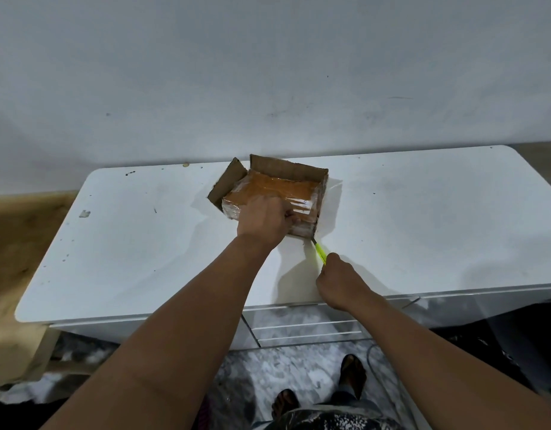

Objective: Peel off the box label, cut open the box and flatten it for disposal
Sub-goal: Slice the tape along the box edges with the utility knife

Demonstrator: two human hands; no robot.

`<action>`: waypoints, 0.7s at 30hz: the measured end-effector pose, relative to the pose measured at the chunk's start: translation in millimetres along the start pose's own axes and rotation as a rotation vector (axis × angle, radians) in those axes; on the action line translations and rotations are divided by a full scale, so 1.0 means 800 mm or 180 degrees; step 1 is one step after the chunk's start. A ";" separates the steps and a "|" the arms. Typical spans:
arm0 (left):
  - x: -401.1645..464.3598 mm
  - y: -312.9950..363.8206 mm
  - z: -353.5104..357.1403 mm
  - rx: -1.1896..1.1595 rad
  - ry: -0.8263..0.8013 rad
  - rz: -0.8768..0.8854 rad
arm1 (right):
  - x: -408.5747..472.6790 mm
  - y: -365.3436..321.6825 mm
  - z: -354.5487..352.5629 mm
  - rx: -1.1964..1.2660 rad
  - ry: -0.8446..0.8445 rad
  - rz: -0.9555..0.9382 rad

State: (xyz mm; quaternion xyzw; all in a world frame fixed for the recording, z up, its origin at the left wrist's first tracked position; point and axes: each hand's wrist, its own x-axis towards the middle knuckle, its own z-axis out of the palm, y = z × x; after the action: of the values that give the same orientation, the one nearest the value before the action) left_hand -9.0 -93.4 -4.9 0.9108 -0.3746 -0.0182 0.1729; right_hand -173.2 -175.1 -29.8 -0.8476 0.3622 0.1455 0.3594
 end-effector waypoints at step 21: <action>0.004 -0.002 0.010 -0.0292 -0.0014 -0.0065 | 0.013 0.060 -0.100 0.2312 0.0092 0.0347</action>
State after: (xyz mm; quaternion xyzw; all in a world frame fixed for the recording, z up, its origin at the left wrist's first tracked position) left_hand -7.4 -96.9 -12.5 0.9056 -0.3644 -0.0390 0.2135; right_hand -201.4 -260.6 -3.2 -0.6462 0.4399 0.0143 0.6235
